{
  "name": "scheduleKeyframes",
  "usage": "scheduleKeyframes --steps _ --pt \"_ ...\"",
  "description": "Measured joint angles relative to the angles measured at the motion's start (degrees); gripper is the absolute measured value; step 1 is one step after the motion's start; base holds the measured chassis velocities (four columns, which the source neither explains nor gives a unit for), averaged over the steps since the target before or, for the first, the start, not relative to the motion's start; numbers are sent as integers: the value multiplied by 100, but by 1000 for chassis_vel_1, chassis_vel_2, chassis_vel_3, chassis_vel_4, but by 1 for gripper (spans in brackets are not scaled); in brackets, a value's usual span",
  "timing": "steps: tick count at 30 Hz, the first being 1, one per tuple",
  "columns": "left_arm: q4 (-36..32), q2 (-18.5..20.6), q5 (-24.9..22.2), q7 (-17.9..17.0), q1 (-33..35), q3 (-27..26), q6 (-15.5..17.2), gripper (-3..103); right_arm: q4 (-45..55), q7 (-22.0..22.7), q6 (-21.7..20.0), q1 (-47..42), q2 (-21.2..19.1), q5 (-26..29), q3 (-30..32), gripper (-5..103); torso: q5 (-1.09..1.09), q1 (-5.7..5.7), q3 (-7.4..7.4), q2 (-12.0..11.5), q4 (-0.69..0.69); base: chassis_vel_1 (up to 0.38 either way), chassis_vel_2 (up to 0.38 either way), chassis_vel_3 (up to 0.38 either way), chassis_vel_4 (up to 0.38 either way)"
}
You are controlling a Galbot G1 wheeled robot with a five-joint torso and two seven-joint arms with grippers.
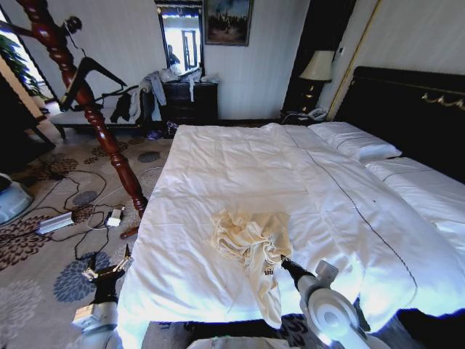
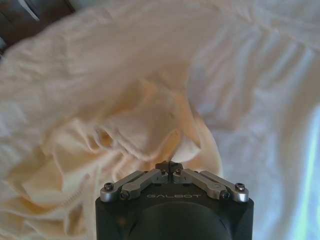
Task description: Pick up the clothes from the bed and hang them on the clothes hanger.
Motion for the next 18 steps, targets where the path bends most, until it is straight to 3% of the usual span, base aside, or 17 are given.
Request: scheduleKeyframes --steps 6,9,13,14,18 --pt "-35 74 -90 45 0 13 -80 100 199 -1265 868 138 -265 -579 322 0 -1 0 0 0 0 0 0 0 0" --pt "-248 244 -421 171 25 71 -86 100 365 -2026 1459 359 -569 -637 605 0 0 0 0 0 1 0 0 0 0" --pt "-417 465 -676 326 26 118 -87 100 464 -2487 1748 491 -882 -568 827 0 0 0 0 0 1 0 0 0 0" --pt "-543 702 -858 474 8 174 -88 100 536 -2864 1923 571 -1178 -487 1014 0 0 0 0 0 0 0 0 0 0" --pt "-663 1128 -1205 750 -57 313 -71 100 672 -3161 2013 704 -1595 -274 1223 0 0 0 0 0 0 0 0 0 0"
